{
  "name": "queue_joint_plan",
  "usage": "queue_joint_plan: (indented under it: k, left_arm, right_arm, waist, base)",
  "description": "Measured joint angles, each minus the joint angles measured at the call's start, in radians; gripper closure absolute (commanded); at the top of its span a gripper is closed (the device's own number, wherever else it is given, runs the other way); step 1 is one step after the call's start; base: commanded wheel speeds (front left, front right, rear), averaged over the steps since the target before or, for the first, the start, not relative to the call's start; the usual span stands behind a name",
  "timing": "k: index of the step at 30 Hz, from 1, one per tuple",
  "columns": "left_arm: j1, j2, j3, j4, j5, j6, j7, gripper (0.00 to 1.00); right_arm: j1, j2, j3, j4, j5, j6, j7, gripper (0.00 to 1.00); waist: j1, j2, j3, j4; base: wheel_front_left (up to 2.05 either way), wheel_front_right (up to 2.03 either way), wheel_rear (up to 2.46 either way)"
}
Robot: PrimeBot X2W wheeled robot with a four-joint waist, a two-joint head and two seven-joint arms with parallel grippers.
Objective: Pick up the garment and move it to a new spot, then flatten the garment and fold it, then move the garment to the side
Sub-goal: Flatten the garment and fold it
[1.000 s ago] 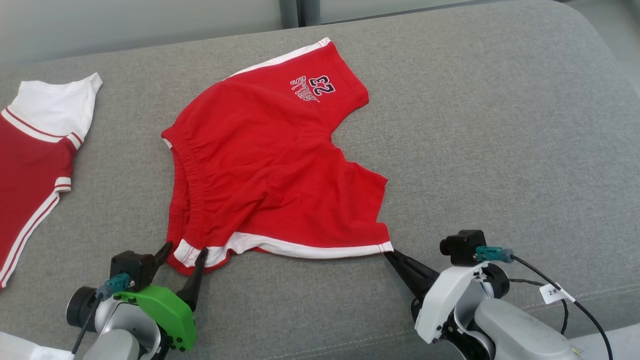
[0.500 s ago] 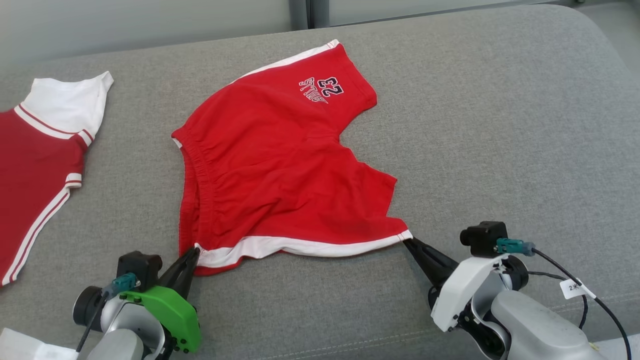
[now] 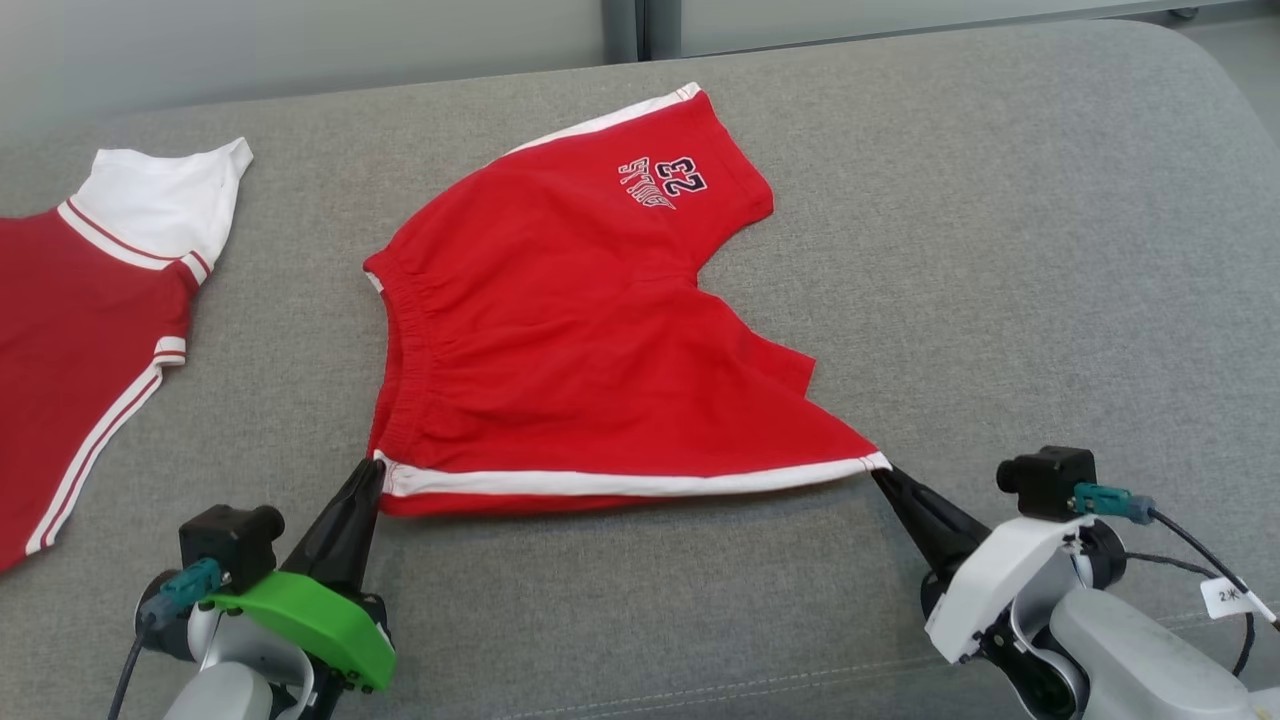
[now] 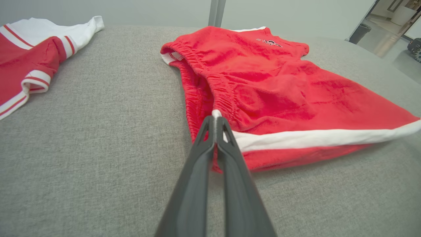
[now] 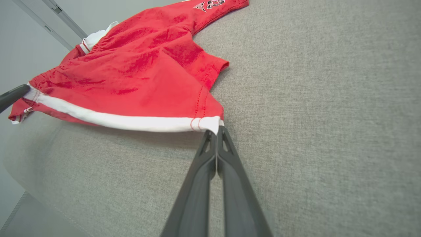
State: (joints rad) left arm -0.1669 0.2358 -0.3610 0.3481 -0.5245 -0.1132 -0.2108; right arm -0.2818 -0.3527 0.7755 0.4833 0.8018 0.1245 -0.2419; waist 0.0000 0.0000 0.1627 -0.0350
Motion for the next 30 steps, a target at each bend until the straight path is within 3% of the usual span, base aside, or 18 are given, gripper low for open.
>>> queue_joint_plan:
  k: [9, 18, 21, 30]
  left_arm:
    - [0.048, -0.007, 0.034, -0.061, -0.082, -0.001, -0.011, 1.0]
    - [0.044, -0.057, 0.04, -0.129, -0.185, -0.01, -0.019, 1.0]
    - [0.011, -0.06, 0.029, -0.156, -0.185, -0.01, -0.008, 1.0]
    - [-0.101, -0.06, 0.048, -0.201, -0.192, -0.01, 0.023, 1.0]
  right_arm:
    - [0.066, -0.029, -0.063, -0.095, 0.033, 0.0, -0.004, 1.0]
    - [0.039, -0.048, -0.173, -0.221, -0.025, 0.0, -0.005, 1.0]
    - [0.039, -0.067, -0.225, -0.244, -0.023, -0.003, -0.005, 1.0]
    - [-0.058, -0.095, -0.248, -0.267, -0.057, -0.012, -0.006, 1.0]
  waist:
    - [0.0, 0.0, -0.002, 0.005]
    - [0.0, 0.0, -0.005, 0.006]
    - [0.0, 0.0, 0.01, 0.013]
    - [0.0, 0.0, 0.088, 0.037]
  base:
    - [0.0, 0.0, 0.0]
    - [0.0, 0.0, 0.0]
    - [0.0, 0.0, 0.0]
    - [0.0, 0.0, 0.0]
